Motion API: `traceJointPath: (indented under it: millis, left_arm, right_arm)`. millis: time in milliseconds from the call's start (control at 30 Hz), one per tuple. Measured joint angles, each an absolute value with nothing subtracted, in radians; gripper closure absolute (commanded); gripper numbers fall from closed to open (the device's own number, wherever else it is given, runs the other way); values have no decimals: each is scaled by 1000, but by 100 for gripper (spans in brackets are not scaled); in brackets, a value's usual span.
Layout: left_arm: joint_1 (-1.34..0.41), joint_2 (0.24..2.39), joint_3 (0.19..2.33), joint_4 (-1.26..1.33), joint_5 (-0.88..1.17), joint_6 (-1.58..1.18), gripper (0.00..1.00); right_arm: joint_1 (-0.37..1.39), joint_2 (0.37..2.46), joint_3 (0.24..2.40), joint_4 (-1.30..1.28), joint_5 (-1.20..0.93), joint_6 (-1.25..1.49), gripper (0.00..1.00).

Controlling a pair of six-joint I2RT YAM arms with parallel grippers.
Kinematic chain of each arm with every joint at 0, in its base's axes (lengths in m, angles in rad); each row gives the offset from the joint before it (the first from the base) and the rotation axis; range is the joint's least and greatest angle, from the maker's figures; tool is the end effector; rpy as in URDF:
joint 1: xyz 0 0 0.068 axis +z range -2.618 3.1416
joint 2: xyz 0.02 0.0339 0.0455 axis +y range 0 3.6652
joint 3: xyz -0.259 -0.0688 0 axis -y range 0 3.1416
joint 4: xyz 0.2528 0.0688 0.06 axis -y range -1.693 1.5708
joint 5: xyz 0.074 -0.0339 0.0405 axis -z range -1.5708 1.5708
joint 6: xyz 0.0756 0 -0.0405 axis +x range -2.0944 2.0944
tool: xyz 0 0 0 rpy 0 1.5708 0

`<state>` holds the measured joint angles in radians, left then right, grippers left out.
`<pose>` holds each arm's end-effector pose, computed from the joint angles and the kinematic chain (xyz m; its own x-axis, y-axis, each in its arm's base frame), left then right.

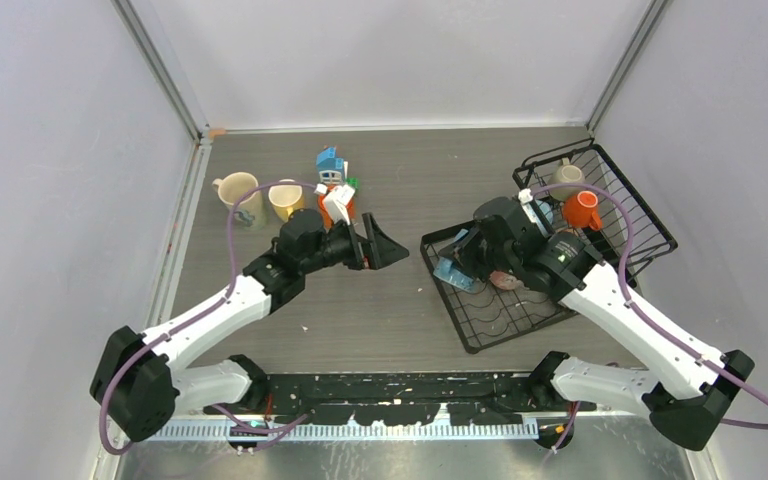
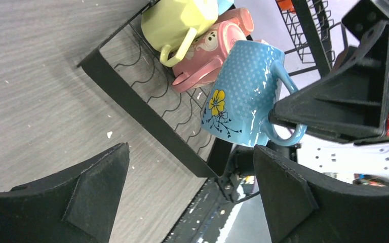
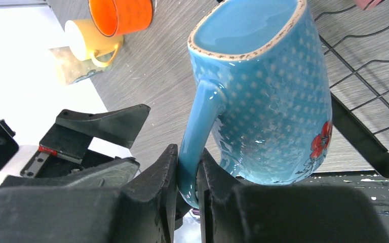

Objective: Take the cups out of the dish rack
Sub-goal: Place the cup into the cup.

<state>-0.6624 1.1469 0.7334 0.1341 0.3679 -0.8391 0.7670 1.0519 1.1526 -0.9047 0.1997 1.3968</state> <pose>0.2261 -0.2109 0.2631 -0.7751 -0.2759 -0.5684 0.4037 0.4757 -0.7815 0.1831 0.1556 0.3169 -0.6621 0.7026 -0.2608 0.4101 0.6309 0.6586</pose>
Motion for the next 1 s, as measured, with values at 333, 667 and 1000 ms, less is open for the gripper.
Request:
traceJointPath:
  millis: [333, 667, 1000]
  left_arm:
    - [-785, 1126, 702, 248, 205, -564, 15]
    - [-894, 1175, 501, 641, 109, -314, 24]
    - [-964, 1271, 469, 919, -35, -176, 29]
  right_arm:
    - [681, 1080, 1168, -864, 64, 1390, 99]
    - [647, 1118, 1203, -822, -33, 1397, 99]
    - [641, 1134, 1243, -790, -63, 1436, 99]
